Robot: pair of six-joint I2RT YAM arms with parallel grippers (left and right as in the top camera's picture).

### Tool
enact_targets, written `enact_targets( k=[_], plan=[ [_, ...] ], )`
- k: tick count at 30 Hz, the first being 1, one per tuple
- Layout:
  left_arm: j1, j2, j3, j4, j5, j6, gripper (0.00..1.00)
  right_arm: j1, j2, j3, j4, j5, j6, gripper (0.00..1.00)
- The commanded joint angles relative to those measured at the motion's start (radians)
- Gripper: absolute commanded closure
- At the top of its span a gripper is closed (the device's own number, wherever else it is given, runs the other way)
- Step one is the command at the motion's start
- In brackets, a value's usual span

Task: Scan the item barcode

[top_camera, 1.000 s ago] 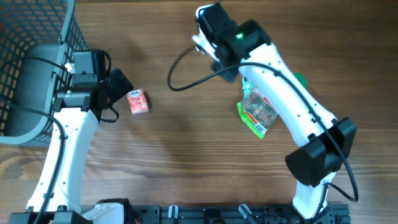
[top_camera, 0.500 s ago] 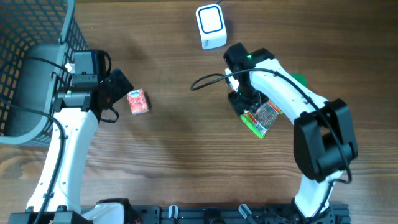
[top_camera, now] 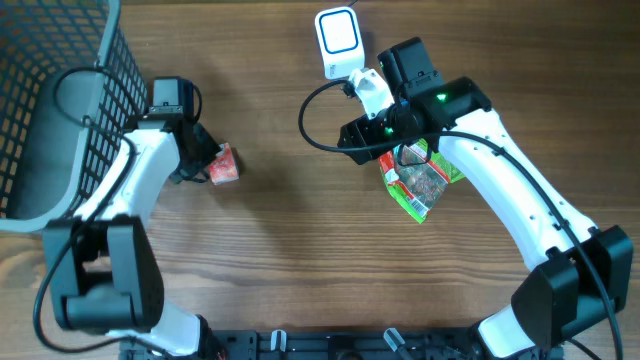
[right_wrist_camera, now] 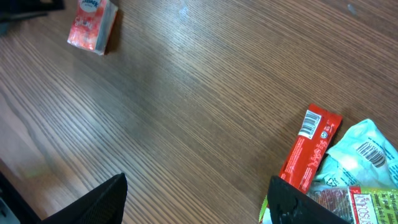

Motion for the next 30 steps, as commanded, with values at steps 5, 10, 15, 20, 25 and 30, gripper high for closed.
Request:
enact_targets(
  k=[5, 10, 15, 20, 25, 30],
  plan=[
    [-0.025, 0.029, -0.006, 0.040, 0.097, 0.017, 0.58, 0.003, 0.007, -0.072, 0.056, -0.027, 0.014, 0.27],
    [-0.042, 0.040, -0.083, 0.098, 0.089, 0.016, 0.61, 0.003, 0.007, -0.083, 0.096, -0.028, 0.083, 0.27],
    [-0.052, 0.040, -0.109, 0.101, 0.101, 0.017, 0.71, 0.003, 0.041, -0.084, 0.145, -0.144, 0.146, 0.26],
    [-0.190, 0.040, -0.109, 0.090, 0.204, 0.016, 0.72, 0.003, 0.084, -0.085, 0.164, -0.176, 0.169, 0.28],
    [-0.317, 0.018, -0.074, 0.084, 0.228, 0.016, 0.82, 0.005, 0.085, -0.085, 0.171, -0.177, 0.206, 0.27],
    [-0.314, -0.149, -0.009, 0.058, 0.227, 0.017, 0.47, 0.050, 0.085, -0.085, 0.220, -0.169, 0.327, 0.00]
  ],
)
